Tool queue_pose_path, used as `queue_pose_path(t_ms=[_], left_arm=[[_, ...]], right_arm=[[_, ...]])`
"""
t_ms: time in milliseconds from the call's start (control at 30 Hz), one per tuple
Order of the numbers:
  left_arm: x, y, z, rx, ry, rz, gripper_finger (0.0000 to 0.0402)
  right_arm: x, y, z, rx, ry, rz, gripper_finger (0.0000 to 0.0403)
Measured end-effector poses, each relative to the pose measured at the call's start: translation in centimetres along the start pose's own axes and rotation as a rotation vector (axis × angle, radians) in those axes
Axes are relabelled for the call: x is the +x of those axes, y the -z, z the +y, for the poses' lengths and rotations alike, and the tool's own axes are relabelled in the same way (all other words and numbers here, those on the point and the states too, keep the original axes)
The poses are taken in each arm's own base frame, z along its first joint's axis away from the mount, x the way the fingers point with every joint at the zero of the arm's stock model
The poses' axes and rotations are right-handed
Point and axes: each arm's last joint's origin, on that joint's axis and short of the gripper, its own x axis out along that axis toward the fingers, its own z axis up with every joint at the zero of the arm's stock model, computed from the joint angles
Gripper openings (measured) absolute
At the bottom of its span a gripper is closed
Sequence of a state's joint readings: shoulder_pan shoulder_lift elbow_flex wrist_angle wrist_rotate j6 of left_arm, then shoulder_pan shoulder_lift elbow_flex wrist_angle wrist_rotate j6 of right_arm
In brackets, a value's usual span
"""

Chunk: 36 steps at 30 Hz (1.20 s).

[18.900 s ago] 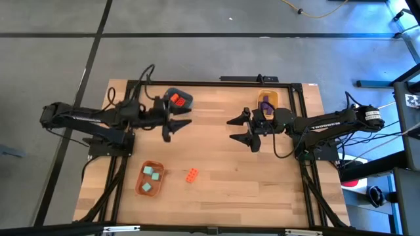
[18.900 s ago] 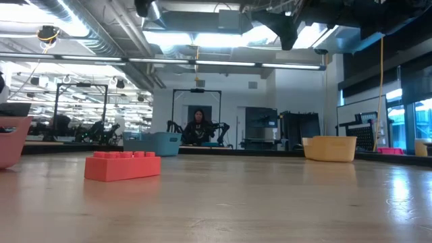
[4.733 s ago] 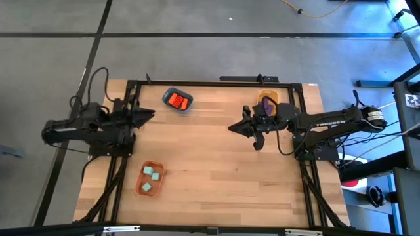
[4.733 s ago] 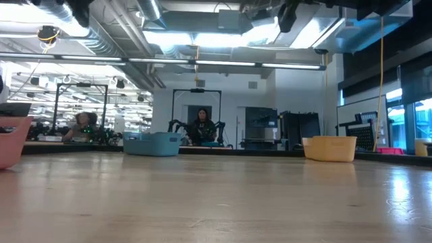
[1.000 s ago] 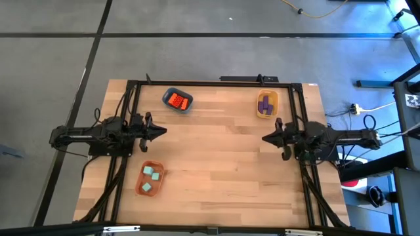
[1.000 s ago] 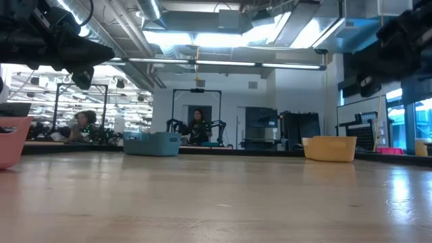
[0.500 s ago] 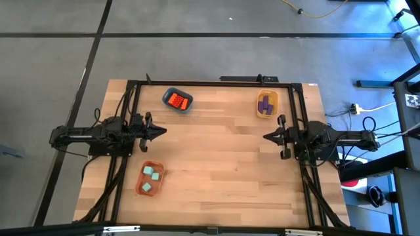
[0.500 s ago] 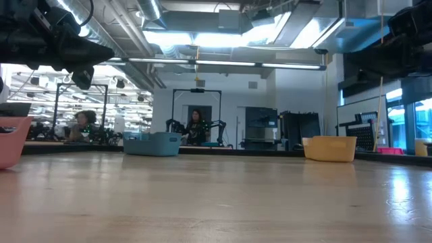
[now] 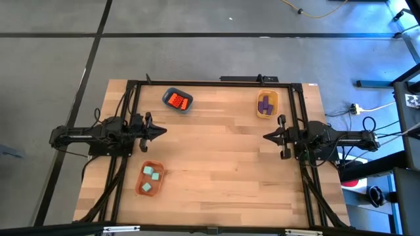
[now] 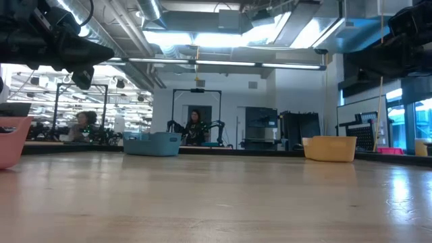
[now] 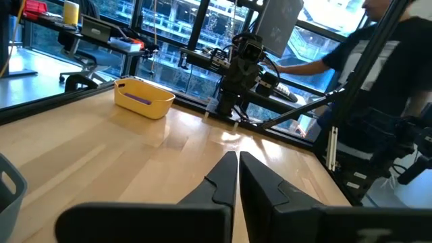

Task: Sort & place blocks by color
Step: Return to Home Position

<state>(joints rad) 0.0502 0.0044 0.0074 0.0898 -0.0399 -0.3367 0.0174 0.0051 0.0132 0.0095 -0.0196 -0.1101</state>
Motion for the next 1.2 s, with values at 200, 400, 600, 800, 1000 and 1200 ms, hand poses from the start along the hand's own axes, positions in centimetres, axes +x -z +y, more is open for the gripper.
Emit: queue_pose_path(t_ms=[200,400,600,800,1000,1200], left_arm=[[0.00,0.00,0.00,0.000,0.000,0.000,0.0021],[0.00,0.00,0.00,0.000,0.000,0.000,0.0031],[0.00,0.00,0.00,0.000,0.000,0.000,0.0035],[0.00,0.00,0.00,0.000,0.000,0.000,0.0029],[0.00,0.00,0.00,0.000,0.001,0.000,0.0021],[0.00,0.00,0.00,0.000,0.001,0.000,0.0014]], right_arm=[[0.00,0.00,0.00,0.000,0.000,0.000,0.0015],[0.00,0.00,0.00,0.000,0.000,0.000,0.0015],[0.00,0.00,0.00,0.000,0.000,0.000,0.0015],[0.00,0.00,0.00,0.000,0.000,0.000,0.0015],[0.00,0.00,0.00,0.000,0.000,0.000,0.0015],[0.00,0.00,0.00,0.000,0.000,0.000,0.0015]])
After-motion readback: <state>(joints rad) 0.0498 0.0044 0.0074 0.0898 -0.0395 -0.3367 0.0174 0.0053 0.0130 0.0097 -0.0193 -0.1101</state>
